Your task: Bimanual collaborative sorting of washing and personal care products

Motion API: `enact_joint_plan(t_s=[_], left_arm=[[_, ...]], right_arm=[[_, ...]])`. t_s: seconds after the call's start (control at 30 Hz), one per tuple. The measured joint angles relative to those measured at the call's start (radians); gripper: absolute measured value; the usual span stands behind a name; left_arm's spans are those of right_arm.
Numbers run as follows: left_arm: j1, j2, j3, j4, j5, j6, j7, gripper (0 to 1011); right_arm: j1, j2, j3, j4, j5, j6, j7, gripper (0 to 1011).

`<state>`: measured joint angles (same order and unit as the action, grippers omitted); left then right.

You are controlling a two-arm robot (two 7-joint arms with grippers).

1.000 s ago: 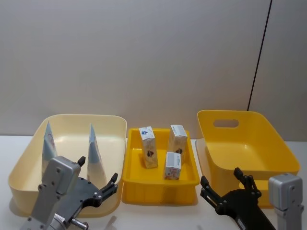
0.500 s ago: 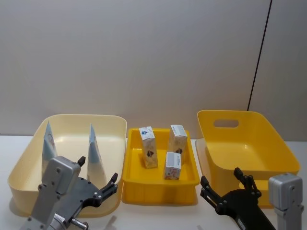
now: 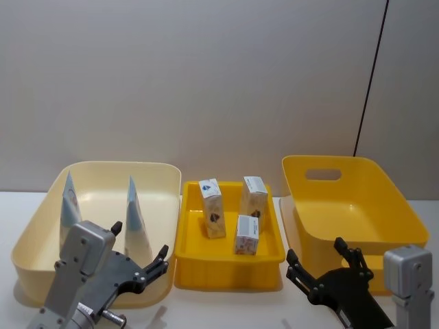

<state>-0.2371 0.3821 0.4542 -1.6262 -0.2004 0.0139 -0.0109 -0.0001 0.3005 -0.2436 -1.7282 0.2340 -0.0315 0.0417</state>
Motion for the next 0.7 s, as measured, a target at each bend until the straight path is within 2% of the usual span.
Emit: enact_joint_plan(t_s=[0.7], left_arm=[[0.000, 0.000, 0.000, 0.000, 0.000, 0.000, 0.000, 1003]], right_arm=[[0.000, 0.000, 0.000, 0.000, 0.000, 0.000, 0.000, 1001]])
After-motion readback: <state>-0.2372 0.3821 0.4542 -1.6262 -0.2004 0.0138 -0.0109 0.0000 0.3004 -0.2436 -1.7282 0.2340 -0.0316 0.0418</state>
